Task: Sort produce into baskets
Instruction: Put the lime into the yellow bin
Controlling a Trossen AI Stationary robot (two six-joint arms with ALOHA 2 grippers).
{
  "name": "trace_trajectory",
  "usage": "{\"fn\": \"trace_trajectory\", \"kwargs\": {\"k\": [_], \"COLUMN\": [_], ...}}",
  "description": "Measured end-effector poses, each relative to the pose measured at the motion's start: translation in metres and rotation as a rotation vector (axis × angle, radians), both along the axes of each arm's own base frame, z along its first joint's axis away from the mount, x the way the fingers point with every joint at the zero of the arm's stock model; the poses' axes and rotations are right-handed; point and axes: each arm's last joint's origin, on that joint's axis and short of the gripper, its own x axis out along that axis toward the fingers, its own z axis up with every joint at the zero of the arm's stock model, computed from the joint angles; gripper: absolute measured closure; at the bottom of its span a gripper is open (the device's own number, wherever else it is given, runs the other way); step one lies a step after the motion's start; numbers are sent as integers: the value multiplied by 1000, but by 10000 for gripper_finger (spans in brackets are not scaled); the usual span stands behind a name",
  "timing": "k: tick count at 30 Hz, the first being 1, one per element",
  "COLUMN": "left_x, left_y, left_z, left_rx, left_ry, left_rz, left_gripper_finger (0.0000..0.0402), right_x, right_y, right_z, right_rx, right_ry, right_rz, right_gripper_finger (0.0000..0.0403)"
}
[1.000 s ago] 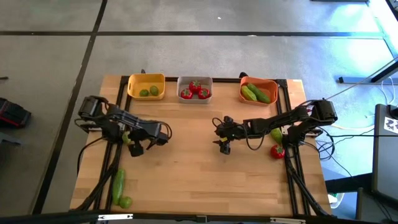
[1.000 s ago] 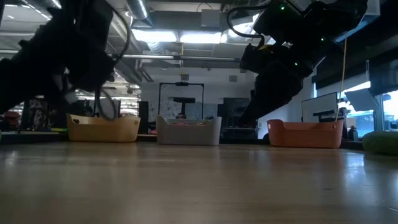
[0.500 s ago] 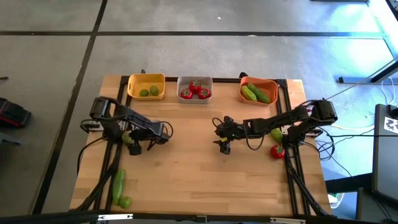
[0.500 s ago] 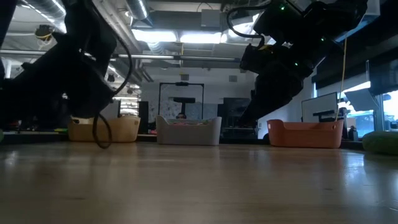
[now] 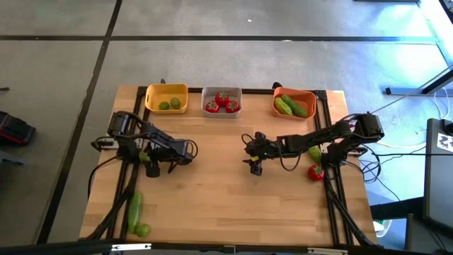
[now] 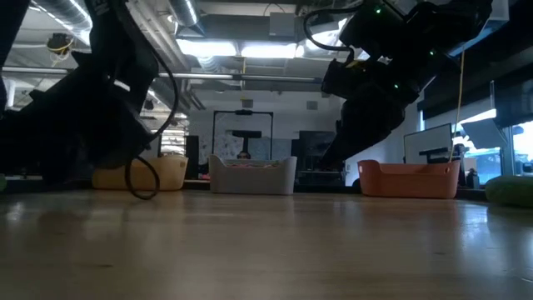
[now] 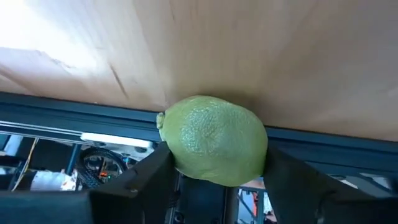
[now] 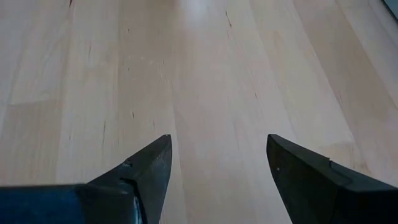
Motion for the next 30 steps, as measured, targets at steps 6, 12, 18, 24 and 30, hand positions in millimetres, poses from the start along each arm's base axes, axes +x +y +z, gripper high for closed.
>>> {"fn": "trace_trajectory", "kwargs": {"k": [6, 12, 18, 24, 30], "left_x": [14, 28, 29, 13, -1], "left_y": [0, 6, 25, 55, 92], "left_z": [19, 58, 103, 138, 158], "left_rx": [11, 113, 252, 431, 610], "left_ry": [-111, -330, -558, -738, -932], "left_rz": [-9, -53, 5, 88, 269], "left_gripper_finger": [197, 198, 196, 195, 195], "right_x": [0, 0, 0, 0, 0], "right_y": [0, 0, 0, 0, 0], "right_z": [0, 0, 0, 0, 0], "right_rx": [-1, -16, -20, -19, -19], "right_ry": [0, 2, 2, 1, 1], "right_rz": [0, 10, 14, 13, 13], "right_gripper_finger": [151, 151, 151, 151, 151]}}
